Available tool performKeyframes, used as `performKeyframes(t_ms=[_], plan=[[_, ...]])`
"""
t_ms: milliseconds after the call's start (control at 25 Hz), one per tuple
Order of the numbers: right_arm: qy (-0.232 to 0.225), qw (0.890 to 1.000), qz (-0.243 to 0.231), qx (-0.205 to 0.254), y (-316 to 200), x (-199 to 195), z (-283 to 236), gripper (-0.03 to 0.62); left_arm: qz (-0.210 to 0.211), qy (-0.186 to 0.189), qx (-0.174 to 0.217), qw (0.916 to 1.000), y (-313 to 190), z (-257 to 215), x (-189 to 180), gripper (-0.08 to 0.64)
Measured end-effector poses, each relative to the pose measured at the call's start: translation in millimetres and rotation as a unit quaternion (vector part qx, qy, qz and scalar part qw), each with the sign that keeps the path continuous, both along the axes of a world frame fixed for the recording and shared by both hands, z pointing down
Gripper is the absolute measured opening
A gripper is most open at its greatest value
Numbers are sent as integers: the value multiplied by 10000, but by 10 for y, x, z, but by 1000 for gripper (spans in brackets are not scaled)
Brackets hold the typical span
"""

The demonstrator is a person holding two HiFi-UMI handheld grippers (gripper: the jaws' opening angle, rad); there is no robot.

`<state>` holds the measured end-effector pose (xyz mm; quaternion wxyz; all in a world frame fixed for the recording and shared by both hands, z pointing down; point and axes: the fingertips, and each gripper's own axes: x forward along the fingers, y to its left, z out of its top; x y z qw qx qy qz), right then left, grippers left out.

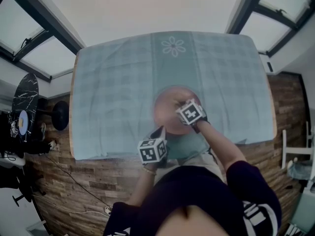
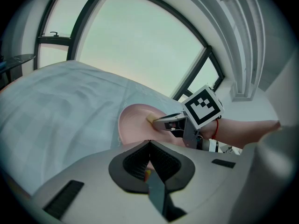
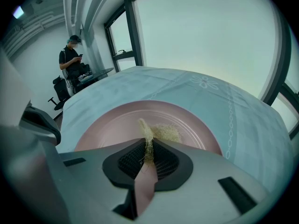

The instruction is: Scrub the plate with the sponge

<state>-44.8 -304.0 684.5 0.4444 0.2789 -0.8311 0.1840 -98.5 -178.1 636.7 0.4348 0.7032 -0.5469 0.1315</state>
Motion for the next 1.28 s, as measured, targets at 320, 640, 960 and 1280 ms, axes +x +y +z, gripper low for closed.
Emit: performKeyframes(t_ms=[320, 640, 960, 1280], plan=[[-4, 9993, -368, -88, 214, -98, 21, 40, -99, -3, -11, 10000, 103, -18, -7, 9], [104, 9989, -419, -200, 439, -11, 59, 40, -65, -41, 24, 10000, 214, -47, 40, 9], [-88, 9995, -262, -128, 646, 53, -64, 40, -3, -98, 116, 9999, 349, -123, 71, 9], [-592, 9981, 133, 88, 943, 91, -369, 40, 9, -132, 252, 9996, 573, -254, 39, 9]])
